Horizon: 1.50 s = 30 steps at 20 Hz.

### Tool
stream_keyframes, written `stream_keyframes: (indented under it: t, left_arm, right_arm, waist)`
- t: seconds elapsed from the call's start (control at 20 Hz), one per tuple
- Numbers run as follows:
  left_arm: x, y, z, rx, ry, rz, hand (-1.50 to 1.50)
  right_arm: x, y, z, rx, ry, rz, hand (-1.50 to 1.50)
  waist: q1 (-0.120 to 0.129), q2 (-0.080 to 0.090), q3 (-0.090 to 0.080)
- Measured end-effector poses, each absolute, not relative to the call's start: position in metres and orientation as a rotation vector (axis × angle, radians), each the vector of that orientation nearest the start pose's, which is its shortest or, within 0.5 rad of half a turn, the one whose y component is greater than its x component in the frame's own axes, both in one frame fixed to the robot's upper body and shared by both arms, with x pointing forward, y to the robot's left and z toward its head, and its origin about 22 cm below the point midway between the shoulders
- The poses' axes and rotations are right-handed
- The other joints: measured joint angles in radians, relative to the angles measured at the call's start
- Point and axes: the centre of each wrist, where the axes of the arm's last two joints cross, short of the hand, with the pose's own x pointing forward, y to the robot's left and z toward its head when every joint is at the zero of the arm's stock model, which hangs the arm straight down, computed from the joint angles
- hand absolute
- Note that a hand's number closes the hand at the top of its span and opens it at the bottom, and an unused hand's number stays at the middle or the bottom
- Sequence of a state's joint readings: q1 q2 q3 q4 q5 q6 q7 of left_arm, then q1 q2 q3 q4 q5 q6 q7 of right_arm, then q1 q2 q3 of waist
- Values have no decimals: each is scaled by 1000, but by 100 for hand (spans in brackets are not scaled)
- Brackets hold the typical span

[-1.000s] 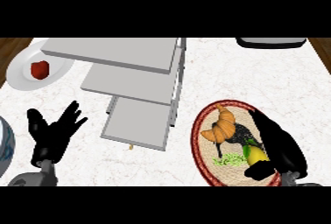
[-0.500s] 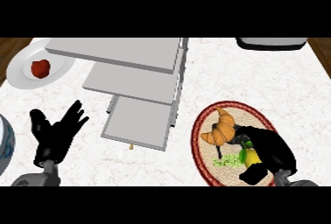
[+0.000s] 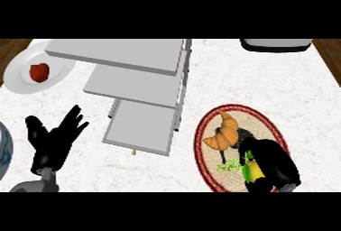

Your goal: Pick the lemon from the placemat and place it in the tiered shelf

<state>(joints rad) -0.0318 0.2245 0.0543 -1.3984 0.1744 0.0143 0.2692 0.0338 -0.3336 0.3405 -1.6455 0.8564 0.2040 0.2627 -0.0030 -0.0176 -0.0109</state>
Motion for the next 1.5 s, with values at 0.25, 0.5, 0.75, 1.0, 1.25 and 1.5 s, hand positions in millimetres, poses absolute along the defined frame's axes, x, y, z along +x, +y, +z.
stream_keyframes:
  t: [0.25,0.5,0.75,1.0,1.25,1.5]
  left_arm:
    - [250,292,-17,80,-1188,29,0]
    - [255,285,-15,63,-1188,5,0]
    - [257,283,-16,65,-1170,-2,0]
    - [257,285,-18,77,-1153,6,0]
    - [255,286,-18,86,-1143,11,0]
    - [256,287,-17,85,-1140,11,0]
  right_arm:
    - [205,-134,17,-605,-1169,1137,150]
    - [187,-73,38,-580,-1249,1016,150]
    - [173,-37,77,-651,-1401,886,150]
    - [168,-23,112,-751,-1566,795,150]
    - [170,-19,142,-833,-1683,718,150]
    - [181,-18,168,-902,-1739,646,150]
  waist:
    - [17,7,6]
    - [44,12,11]
    - [48,3,9]
    - [42,-6,7]
    - [33,-11,7]
    - [34,-10,6]
